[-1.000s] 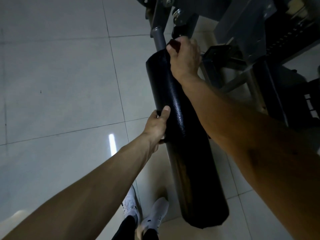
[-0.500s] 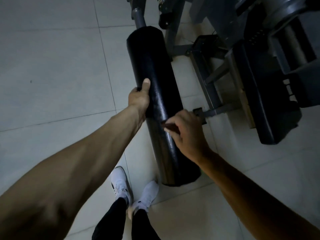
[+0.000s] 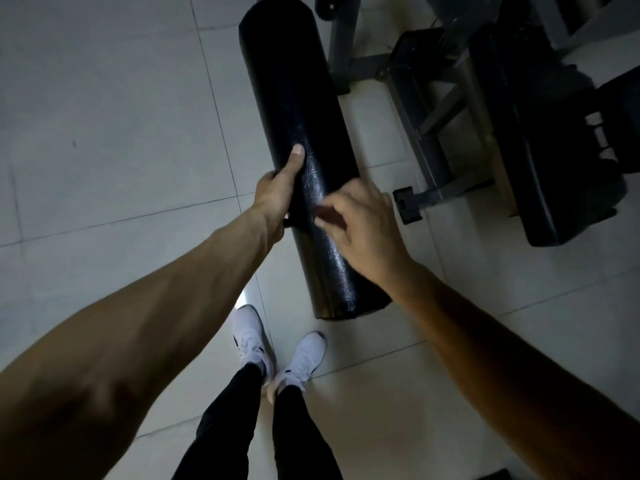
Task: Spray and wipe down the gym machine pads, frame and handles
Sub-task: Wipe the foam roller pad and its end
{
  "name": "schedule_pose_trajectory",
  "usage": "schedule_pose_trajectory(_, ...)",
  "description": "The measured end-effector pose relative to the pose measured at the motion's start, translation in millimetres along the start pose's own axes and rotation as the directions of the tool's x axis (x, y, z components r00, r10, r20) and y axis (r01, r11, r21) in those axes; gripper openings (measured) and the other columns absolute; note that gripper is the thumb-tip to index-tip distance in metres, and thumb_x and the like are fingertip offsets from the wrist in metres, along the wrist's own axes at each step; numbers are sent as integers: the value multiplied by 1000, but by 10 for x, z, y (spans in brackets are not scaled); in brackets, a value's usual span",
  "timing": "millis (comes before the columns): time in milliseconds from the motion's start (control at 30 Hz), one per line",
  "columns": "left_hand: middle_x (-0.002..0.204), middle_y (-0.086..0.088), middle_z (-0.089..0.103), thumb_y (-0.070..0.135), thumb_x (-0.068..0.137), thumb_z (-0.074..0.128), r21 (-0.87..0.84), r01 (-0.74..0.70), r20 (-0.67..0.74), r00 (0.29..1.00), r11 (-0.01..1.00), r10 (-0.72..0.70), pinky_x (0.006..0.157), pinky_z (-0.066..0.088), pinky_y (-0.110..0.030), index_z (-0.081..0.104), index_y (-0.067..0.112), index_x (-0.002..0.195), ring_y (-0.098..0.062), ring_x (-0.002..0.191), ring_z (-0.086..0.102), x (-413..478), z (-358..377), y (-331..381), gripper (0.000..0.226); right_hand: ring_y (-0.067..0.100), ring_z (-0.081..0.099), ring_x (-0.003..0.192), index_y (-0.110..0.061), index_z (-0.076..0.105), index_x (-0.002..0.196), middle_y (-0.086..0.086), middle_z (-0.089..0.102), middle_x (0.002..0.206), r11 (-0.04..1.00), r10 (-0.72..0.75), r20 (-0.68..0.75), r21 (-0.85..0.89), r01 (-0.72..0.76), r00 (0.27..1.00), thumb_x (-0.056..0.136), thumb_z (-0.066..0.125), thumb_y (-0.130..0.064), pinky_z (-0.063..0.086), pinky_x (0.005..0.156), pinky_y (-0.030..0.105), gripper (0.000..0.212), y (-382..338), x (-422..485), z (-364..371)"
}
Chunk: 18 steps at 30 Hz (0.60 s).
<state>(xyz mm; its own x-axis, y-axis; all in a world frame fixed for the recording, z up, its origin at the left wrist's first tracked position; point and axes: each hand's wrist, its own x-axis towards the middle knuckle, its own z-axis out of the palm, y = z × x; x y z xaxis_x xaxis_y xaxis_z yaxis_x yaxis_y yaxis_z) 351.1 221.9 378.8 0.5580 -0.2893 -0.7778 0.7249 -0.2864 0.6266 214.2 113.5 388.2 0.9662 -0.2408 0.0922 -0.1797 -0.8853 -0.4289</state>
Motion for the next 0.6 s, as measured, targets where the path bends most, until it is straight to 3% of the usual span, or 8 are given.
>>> schedule_pose_trajectory(133, 106, 2, 77, 78, 75, 70, -39, -31, -63, 998, 999, 29, 81, 60, -39, 66, 17, 121, -17, 91, 74, -56, 57, 36, 77, 26, 56, 91, -17, 70, 104, 2, 56, 103, 992, -123, 111, 31, 120, 986, 89, 76, -29, 31, 77, 33, 20, 67, -770, -167)
schedule_pose_trajectory(267, 110, -1, 71, 72, 70, 78, -31, -65, -154, 986, 997, 59, 88, 59, -42, 57, 16, 125, -21, 94, 70, -80, 123, 78, 81, 26, 54, 91, -17, 66, 104, 5, 56, 101, 987, -155, 100, 53, 151, 983, 93, 67, -30, 40, 76, 39, 17, 145, -1111, -181)
schedule_pose_trajectory(400, 114, 1, 68, 72, 67, 81, 48, -97, -157, 982, 994, 104, 91, 57, -37, 54, 15, 127, -19, 94, 69, -31, 36, 124, 87, 22, 53, 98, -12, 65, 109, 8, 57, 107, 999, 35, -47, 20, -34, 998, 94, 68, -28, 48, 84, 38, 21, 99, -465, 63)
schedule_pose_trajectory(533, 138, -4, 60, 76, 80, 66, 57, -17, -85, 996, 998, 22, 107, 47, -49, 45, 15, 147, -26, 120, 59, 198, -194, 223, 93, 19, 56, 103, -16, 64, 114, 4, 58, 112, 983, 183, -144, 44, -178, 973, 98, 62, -33, 53, 90, 41, 24, -21, 486, 187)
schedule_pose_trajectory(600, 145, -4, 55, 75, 86, 59, 50, -19, -44, 999, 999, 22, 107, 46, -53, 42, 17, 152, -28, 127, 54, 325, -271, 363, 89, 18, 55, 107, -18, 63, 116, 3, 58, 116, 976, 216, -186, 33, -214, 959, 97, 58, -39, 53, 94, 39, 30, -49, 898, 211)
